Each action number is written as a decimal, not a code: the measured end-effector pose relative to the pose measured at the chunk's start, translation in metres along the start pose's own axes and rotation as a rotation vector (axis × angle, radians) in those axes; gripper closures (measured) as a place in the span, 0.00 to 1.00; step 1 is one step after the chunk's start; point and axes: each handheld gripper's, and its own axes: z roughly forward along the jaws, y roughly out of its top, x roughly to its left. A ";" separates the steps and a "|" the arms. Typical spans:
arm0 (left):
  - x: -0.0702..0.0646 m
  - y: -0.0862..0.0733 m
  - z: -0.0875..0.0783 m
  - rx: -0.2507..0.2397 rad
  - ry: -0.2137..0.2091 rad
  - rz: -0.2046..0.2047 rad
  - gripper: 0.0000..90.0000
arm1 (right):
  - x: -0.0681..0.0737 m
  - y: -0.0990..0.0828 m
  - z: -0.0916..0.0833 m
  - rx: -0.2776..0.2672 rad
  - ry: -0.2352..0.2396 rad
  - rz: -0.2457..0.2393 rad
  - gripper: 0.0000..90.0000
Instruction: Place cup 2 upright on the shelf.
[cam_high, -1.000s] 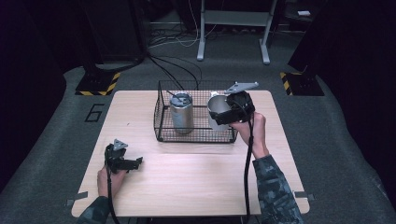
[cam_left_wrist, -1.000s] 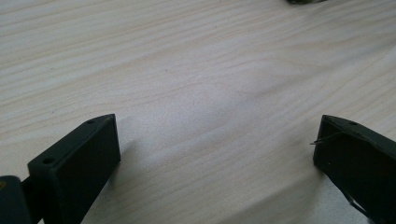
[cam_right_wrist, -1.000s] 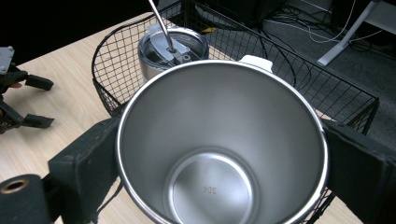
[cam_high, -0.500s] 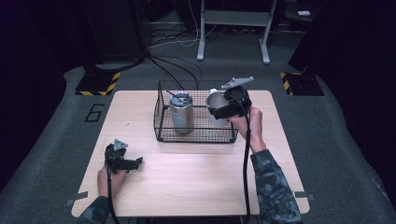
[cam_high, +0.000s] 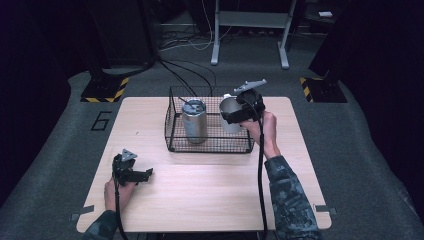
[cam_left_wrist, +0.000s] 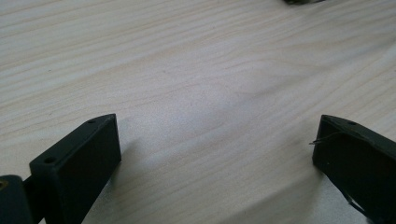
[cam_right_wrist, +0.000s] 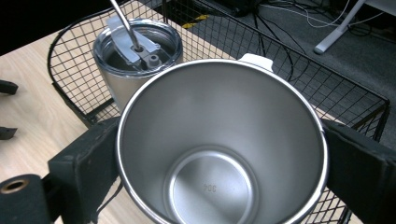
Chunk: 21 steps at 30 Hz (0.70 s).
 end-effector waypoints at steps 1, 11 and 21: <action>0.000 0.000 0.000 0.002 0.000 0.001 0.01 | -0.001 0.000 0.002 0.000 -0.001 0.003 0.06; 0.000 0.000 0.000 0.002 0.000 0.003 0.01 | -0.008 0.000 0.015 0.007 -0.005 0.024 0.06; 0.000 0.000 0.000 0.003 0.000 0.002 0.01 | -0.012 0.000 0.031 0.026 -0.007 0.038 0.06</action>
